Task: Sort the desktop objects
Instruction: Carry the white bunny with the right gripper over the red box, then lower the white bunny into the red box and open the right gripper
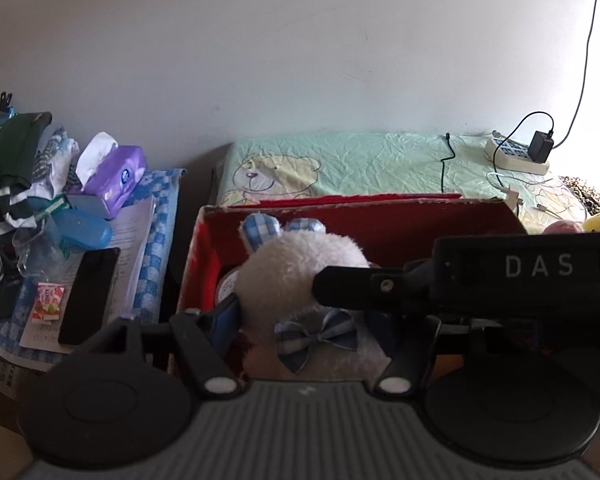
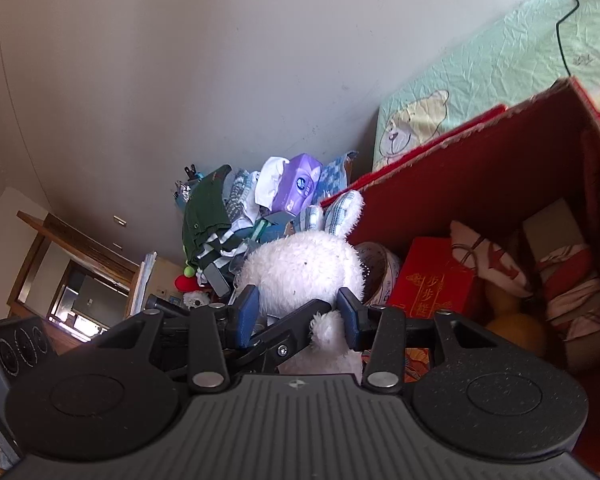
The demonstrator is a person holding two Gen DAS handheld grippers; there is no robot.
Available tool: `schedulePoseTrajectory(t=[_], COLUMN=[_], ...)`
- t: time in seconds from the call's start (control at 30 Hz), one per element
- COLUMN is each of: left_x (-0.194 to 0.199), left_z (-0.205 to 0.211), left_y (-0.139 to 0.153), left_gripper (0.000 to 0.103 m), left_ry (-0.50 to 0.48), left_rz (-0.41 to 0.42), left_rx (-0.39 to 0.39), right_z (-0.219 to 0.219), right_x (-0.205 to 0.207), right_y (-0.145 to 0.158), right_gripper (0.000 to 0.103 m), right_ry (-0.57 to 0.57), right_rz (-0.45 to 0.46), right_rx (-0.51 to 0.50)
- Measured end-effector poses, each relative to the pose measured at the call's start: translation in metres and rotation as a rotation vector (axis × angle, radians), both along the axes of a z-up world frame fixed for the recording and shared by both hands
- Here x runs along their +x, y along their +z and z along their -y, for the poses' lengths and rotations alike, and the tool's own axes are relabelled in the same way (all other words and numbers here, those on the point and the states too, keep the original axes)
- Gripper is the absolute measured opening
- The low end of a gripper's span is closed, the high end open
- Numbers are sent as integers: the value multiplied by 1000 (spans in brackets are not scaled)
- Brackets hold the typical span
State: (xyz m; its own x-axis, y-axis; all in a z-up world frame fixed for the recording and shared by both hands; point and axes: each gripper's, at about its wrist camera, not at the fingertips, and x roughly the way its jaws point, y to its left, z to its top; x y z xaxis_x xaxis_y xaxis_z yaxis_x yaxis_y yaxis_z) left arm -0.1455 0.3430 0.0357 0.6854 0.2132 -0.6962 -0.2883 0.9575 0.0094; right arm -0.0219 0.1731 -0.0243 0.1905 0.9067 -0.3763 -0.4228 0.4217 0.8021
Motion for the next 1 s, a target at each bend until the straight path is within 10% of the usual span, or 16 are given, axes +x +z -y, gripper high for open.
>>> schedulePoseTrajectory(t=[1.0], left_x=[-6], left_z=[-11], left_y=[-28], left_gripper=[80], left_ry=[62], left_rz=[-83], left_rx=[61], right_z=[-39], right_x=[10], right_y=[-41], right_gripper=[52], right_ry=[85], right_rz=[-168], right_rx=[-74])
